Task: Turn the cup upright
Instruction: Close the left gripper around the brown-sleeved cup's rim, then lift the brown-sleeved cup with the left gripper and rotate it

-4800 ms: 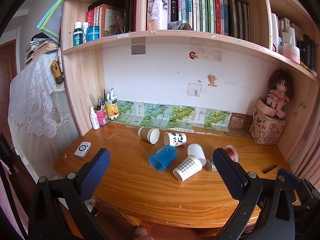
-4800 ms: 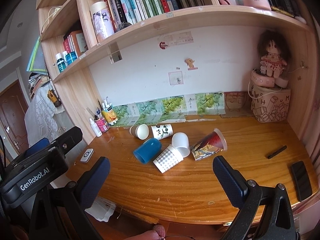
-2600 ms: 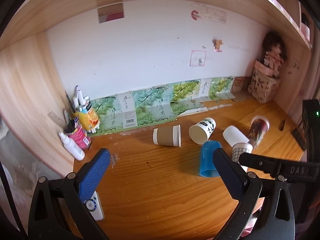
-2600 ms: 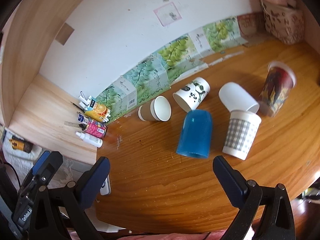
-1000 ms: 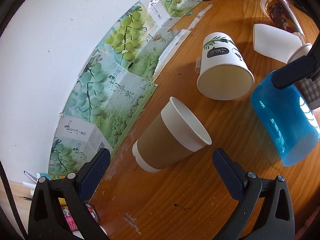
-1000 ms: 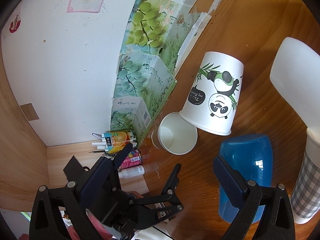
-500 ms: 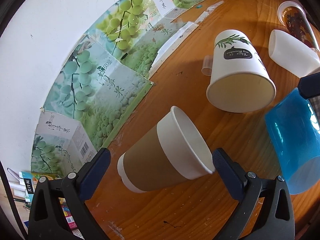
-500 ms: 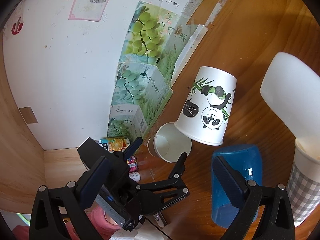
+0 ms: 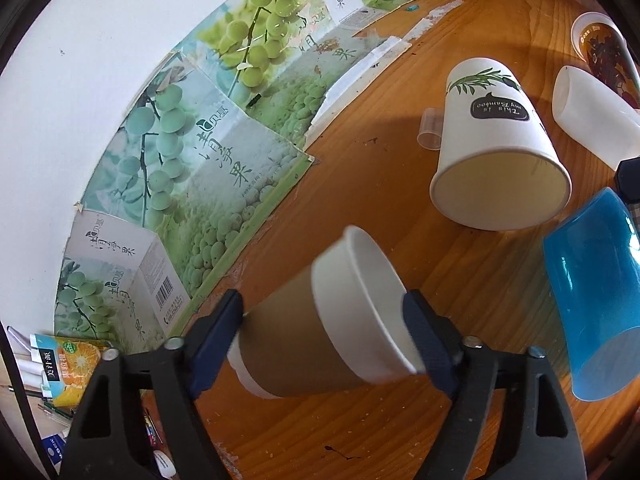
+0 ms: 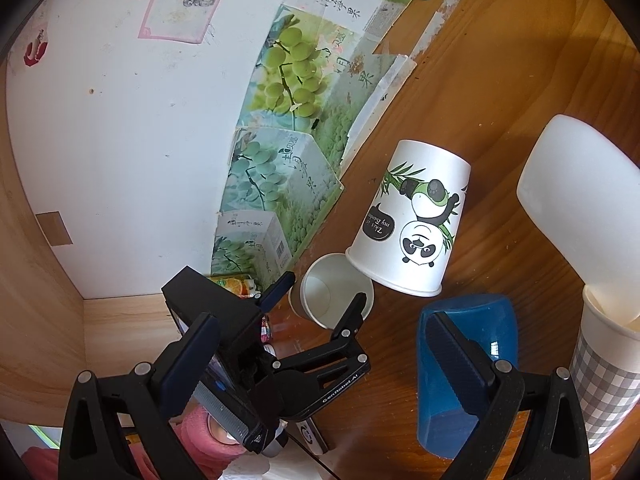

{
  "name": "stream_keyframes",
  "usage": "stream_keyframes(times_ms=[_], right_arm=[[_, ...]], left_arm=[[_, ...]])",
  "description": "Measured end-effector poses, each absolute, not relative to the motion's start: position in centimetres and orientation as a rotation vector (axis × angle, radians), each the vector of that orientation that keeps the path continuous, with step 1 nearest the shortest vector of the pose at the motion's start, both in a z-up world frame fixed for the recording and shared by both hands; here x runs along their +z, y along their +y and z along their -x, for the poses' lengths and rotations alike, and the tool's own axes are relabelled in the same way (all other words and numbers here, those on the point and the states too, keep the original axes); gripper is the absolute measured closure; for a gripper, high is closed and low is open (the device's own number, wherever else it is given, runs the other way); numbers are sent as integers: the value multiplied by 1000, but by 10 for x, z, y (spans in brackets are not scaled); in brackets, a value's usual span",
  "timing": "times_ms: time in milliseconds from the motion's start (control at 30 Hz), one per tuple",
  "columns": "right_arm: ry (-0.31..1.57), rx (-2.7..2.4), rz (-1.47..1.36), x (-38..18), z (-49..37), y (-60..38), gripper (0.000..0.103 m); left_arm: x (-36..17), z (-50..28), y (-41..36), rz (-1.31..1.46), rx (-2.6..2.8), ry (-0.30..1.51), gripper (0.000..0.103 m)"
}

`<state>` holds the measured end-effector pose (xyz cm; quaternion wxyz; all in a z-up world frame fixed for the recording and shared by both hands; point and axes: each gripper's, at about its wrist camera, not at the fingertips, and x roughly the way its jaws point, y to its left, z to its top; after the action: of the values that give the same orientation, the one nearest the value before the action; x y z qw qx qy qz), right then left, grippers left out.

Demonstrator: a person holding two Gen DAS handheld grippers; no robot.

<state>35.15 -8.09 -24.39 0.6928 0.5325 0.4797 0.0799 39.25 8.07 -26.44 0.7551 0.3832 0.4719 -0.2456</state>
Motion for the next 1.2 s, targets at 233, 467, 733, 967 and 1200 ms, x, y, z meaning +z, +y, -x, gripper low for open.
stream_keyframes(times_ms=[233, 467, 733, 967, 1200], right_arm=[[1077, 189, -1192, -242, -348, -80, 0], [1082, 209, -1194, -238, -343, -76, 0], [1066, 233, -1202, -230, -331, -75, 0], [1057, 242, -1184, -222, -323, -73, 0], [1043, 254, -1163, -212, -312, -69, 0]], left_arm=[[-261, -397, 83, -799, -509, 1065, 51], [-247, -401, 87, -762, -470, 1077, 68], [-235, -403, 85, -737, -400, 1119, 83], [-227, -403, 93, -656, -365, 1215, 99], [-212, -388, 102, -629, -362, 1225, 100]])
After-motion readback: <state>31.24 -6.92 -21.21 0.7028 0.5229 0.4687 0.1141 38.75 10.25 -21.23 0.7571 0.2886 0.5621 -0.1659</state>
